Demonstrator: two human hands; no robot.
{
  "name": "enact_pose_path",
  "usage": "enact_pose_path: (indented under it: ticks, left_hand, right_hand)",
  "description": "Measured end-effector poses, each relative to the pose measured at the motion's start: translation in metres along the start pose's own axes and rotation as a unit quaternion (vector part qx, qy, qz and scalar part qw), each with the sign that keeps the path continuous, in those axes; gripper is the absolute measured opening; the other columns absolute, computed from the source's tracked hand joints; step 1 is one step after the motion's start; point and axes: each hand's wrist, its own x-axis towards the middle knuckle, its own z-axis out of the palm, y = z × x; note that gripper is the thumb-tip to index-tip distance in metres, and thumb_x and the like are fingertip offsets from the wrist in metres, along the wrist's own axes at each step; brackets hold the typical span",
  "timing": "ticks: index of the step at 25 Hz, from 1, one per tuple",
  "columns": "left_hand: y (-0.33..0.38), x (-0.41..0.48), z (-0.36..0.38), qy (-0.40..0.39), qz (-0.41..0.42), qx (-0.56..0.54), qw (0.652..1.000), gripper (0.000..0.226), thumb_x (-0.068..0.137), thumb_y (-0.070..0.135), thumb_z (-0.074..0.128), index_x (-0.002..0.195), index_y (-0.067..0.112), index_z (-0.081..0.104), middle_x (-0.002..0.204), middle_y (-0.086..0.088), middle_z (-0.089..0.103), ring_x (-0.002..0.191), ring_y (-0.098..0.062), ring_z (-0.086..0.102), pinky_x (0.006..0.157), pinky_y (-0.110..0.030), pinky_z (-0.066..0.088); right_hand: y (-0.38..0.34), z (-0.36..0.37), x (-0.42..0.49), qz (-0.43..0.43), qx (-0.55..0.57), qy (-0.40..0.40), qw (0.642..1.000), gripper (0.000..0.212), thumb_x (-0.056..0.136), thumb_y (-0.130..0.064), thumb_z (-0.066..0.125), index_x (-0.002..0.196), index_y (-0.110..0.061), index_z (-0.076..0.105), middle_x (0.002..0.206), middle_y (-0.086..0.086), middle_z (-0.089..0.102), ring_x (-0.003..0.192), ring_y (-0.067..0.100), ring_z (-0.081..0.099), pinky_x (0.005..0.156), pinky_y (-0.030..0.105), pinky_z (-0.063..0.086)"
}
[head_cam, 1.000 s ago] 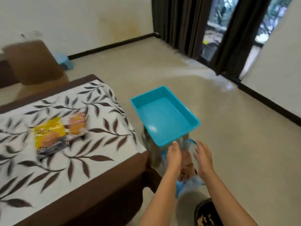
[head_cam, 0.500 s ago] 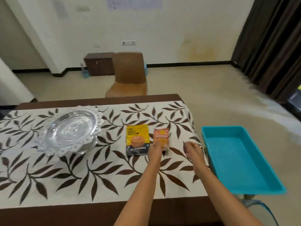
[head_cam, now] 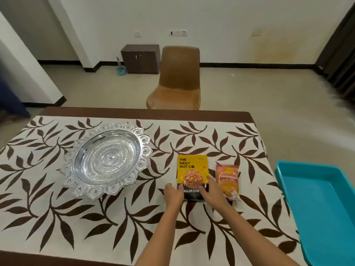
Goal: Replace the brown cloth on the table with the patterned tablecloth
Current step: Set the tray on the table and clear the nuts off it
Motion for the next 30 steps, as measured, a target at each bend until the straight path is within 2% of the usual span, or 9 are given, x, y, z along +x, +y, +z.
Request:
enact_pose_path:
  ticks: [4,10,14,17,20,22,24,26,30]
  left_hand:
    - [0.002,0.019,0.011,0.000,0.018,0.015,1.000,0.062,0.085,0.014,0.066,0.138,0.007,0.034,0.135,-0.014,0.045,0.107,-0.027,0.058,0.080,-0.035,0.057]
    - [0.028,0.009,0.001,-0.016,0.108,-0.045,0.993,0.033,0.093,0.010,0.053,0.122,0.023,0.048,0.112,-0.002,0.061,0.099,-0.015,0.060,0.076,-0.023,0.051]
    - [0.080,-0.007,-0.044,-0.003,0.212,-0.089,0.973,0.035,0.094,0.009,0.052,0.125,0.026,0.049,0.114,0.002,0.061,0.102,-0.009,0.059,0.076,-0.019,0.051]
    - [0.111,-0.011,-0.099,0.044,0.255,-0.119,0.959,0.046,0.094,0.012,0.055,0.137,0.024,0.041,0.116,0.004,0.056,0.096,-0.008,0.061,0.065,-0.014,0.053]
    - [0.113,-0.008,-0.164,0.157,0.277,-0.116,0.941,0.049,0.093,0.009,0.054,0.137,0.022,0.040,0.122,0.001,0.053,0.105,-0.019,0.061,0.073,-0.026,0.058]
    - [0.100,0.004,-0.206,0.244,0.278,-0.071,0.926,0.044,0.091,0.009,0.054,0.133,0.019,0.045,0.124,-0.005,0.057,0.111,-0.023,0.058,0.087,-0.039,0.055]
    - [0.081,0.016,-0.245,0.299,0.259,-0.032,0.918,0.043,0.091,0.008,0.054,0.134,0.014,0.047,0.127,-0.009,0.057,0.116,-0.024,0.055,0.096,-0.041,0.049]
    - [0.065,0.028,-0.272,0.327,0.247,0.009,0.912,0.044,0.091,0.008,0.052,0.135,0.012,0.048,0.127,-0.009,0.057,0.119,-0.026,0.053,0.098,-0.040,0.047]
    - [0.040,0.044,-0.292,0.355,0.179,0.180,0.900,0.040,0.094,0.018,0.051,0.135,0.016,0.049,0.121,-0.006,0.062,0.118,-0.031,0.046,0.093,-0.044,0.041]
  right_hand:
    - [0.001,0.029,0.024,0.028,-0.192,0.028,0.981,0.073,0.092,-0.035,0.056,0.149,-0.014,0.015,0.144,0.017,0.032,0.133,0.035,0.030,0.110,0.046,0.032]
    - [-0.017,0.025,0.029,0.014,-0.126,0.100,0.987,0.078,0.088,-0.061,0.049,0.149,-0.022,0.019,0.144,0.014,0.035,0.132,0.036,0.030,0.108,0.050,0.027]
    - [-0.069,0.007,0.025,-0.142,0.037,0.180,0.973,0.058,0.096,-0.040,0.052,0.147,-0.024,0.028,0.136,0.010,0.035,0.113,0.014,0.043,0.089,0.022,0.044]
    - [-0.127,0.010,0.030,-0.206,0.071,0.207,0.954,0.047,0.098,-0.025,0.050,0.142,-0.017,0.038,0.126,0.010,0.037,0.104,0.008,0.041,0.079,0.012,0.043]
    - [-0.185,0.041,0.032,-0.271,0.048,0.158,0.948,0.044,0.098,-0.023,0.049,0.140,-0.014,0.041,0.128,0.011,0.038,0.105,0.011,0.042,0.080,0.015,0.039]
    - [-0.219,0.071,0.031,-0.316,0.025,0.094,0.944,0.046,0.097,-0.019,0.051,0.141,-0.013,0.040,0.135,0.013,0.035,0.116,0.019,0.043,0.090,0.023,0.041]
    - [-0.245,0.105,0.030,-0.339,-0.012,0.020,0.941,0.053,0.095,-0.018,0.052,0.145,-0.010,0.035,0.146,0.017,0.027,0.131,0.028,0.034,0.105,0.033,0.035]
    - [-0.260,0.138,0.031,-0.328,-0.071,-0.038,0.941,0.060,0.096,-0.021,0.052,0.149,-0.010,0.026,0.153,0.019,0.017,0.139,0.034,0.022,0.113,0.039,0.025]
    - [-0.266,0.174,0.033,-0.282,-0.180,-0.116,0.935,0.061,0.097,-0.030,0.049,0.151,-0.023,0.021,0.158,0.016,0.005,0.136,0.044,0.021,0.109,0.046,0.029]
